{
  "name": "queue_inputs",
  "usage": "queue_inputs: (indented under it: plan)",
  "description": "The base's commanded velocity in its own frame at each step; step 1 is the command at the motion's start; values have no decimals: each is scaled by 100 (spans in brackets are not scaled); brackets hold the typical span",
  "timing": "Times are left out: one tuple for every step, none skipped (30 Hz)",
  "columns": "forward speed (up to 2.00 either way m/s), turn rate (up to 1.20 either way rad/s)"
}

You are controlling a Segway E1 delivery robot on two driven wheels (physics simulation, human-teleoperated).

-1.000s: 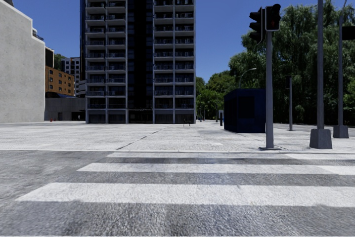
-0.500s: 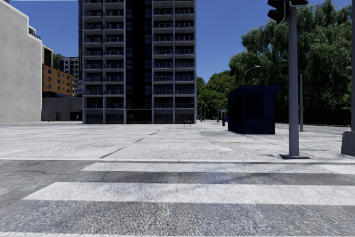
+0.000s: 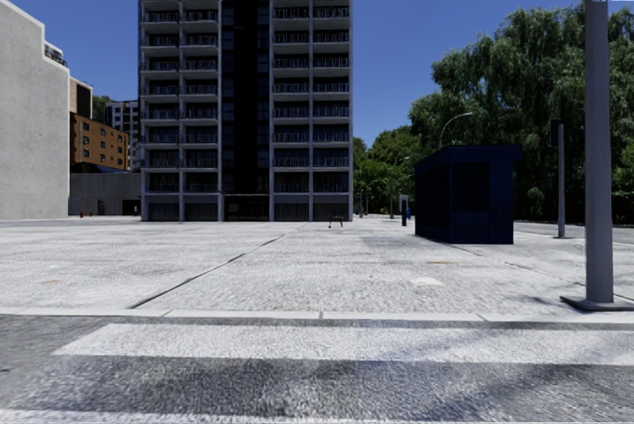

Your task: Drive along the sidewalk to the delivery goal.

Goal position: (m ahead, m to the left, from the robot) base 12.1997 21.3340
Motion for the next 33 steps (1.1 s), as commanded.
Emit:
queue_inputs:
  plan:
    - [200, 0]
    - [200, 0]
    - [200, 0]
    - [200, 0]
    - [200, 0]
    - [200, 0]
    - [200, 0]
    - [200, 0]
    - [200, 0]
    - [200, 0]
    - [200, 0]
    - [200, 0]
    - [200, 0]
    - [200, 0]
    - [200, 0]
    - [200, 0]
    - [200, 0]
    - [200, 0]
    - [200, 0]
    - [198, 0]
    - [198, 0]
    - [187, 0]
    - [176, 0]
    - [166, 0]
    - [153, 0]
    - [139, 0]
    - [139, 0]
    - [130, 0]
    - [128, 0]
    - [127, 0]
    - [127, 0]
    - [127, 0]
    - [127, 0]
